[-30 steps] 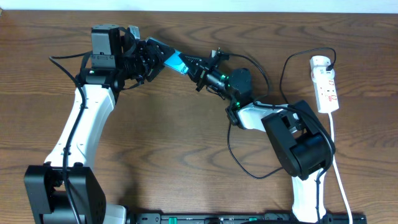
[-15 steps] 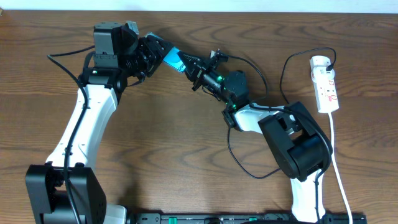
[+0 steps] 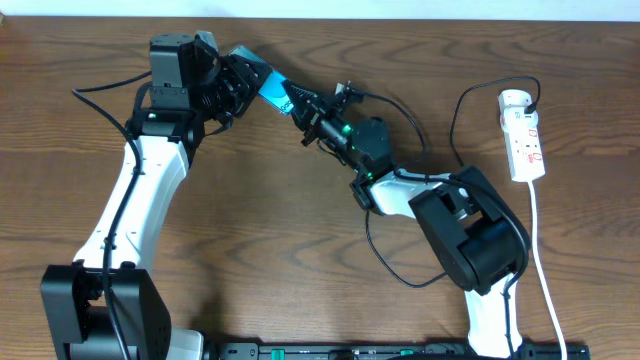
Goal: Plug charger to phone and switch on socket
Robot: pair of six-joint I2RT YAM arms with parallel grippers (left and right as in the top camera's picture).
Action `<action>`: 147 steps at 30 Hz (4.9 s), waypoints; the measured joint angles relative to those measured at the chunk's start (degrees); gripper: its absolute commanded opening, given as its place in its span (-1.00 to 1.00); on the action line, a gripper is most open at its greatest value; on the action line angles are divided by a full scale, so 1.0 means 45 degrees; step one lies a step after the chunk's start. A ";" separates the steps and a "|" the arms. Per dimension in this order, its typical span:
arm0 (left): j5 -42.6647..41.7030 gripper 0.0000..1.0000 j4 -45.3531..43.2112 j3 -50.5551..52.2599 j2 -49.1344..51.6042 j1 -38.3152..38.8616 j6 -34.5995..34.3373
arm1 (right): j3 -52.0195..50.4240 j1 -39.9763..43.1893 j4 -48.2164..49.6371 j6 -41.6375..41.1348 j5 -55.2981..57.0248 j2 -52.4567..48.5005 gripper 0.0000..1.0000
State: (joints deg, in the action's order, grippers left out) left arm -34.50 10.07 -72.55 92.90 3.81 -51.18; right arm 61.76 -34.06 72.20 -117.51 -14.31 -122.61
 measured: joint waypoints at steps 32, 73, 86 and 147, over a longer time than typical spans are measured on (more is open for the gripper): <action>0.0087 -0.70 -0.0117 0.0000 0.0005 0.0010 -0.0253 | 0.0005 -0.0588 0.0612 -0.0107 0.1088 0.0000 -0.97; 0.0044 -0.85 -0.0209 0.0000 0.0005 -0.0010 -0.0287 | 0.0005 -0.0733 0.0607 -0.0359 0.1277 -0.0005 -0.70; 0.0034 -0.85 -0.0214 0.0000 0.0005 0.0029 -0.0282 | 0.0010 -0.0957 0.0627 -0.0117 0.0665 -0.0005 0.05; -0.5644 -0.85 0.0136 0.0000 0.0005 -0.3084 0.0758 | 0.1059 0.4721 -1.9433 1.5533 -0.4027 0.5416 0.98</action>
State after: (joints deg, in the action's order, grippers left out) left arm -59.90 10.68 -72.55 92.92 -10.07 -47.77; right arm 66.52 -12.82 -15.25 -47.62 -32.42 -98.24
